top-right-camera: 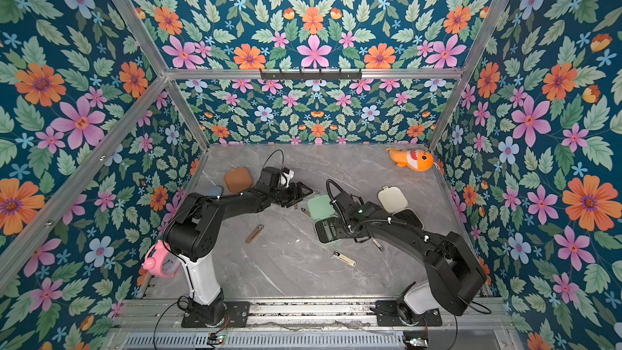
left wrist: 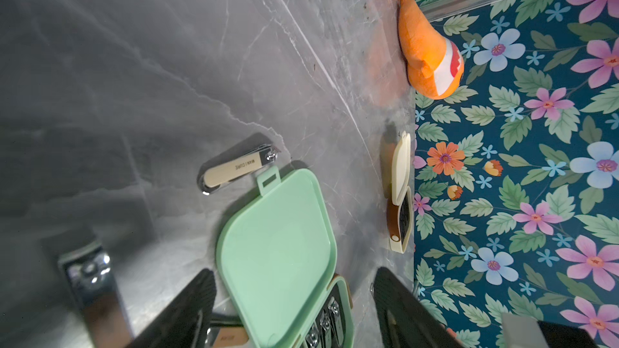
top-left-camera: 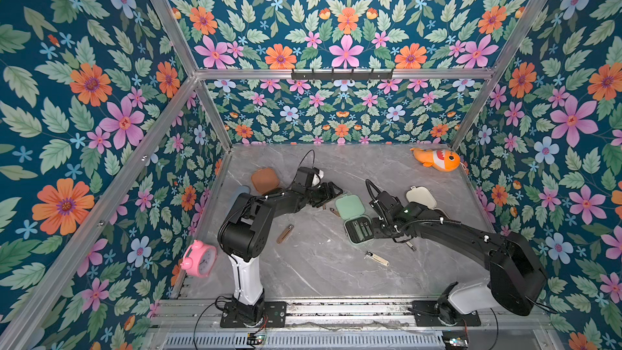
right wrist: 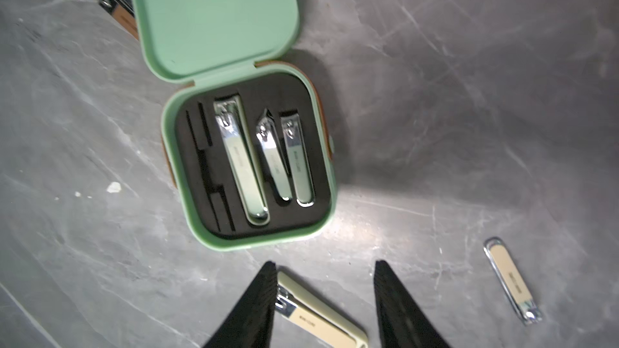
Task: Organize nail clipper sets
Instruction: Adjust the storage box at the center of the board.
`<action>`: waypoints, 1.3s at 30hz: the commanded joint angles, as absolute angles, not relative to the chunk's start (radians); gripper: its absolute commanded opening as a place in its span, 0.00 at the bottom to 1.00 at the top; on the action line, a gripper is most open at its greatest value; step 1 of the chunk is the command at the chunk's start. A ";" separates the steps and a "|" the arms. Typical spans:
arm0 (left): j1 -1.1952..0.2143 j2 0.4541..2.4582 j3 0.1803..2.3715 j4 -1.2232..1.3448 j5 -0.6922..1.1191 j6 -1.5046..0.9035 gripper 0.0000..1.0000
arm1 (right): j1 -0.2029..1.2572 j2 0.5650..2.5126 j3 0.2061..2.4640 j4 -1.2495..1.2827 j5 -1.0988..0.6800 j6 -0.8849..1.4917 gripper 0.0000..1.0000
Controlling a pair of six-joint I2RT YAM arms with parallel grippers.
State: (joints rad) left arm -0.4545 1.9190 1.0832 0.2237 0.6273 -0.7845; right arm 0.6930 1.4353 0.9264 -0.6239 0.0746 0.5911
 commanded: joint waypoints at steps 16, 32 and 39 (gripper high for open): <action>-0.446 2.055 1.187 0.092 0.703 -0.569 0.78 | 0.693 1.464 0.830 -0.581 0.060 0.663 0.54; -0.446 2.089 1.166 0.075 0.816 -0.502 0.78 | 0.681 1.577 0.858 -0.539 0.039 0.652 0.54; -0.447 2.033 1.143 0.140 0.851 -0.539 0.78 | 0.673 1.608 0.871 -0.528 0.034 0.640 0.54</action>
State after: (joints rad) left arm -0.4461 2.0499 1.1500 0.1829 0.8425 -0.5243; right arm 0.6743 1.5982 0.8650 -0.5438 0.0326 0.6453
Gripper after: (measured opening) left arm 0.774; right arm 0.543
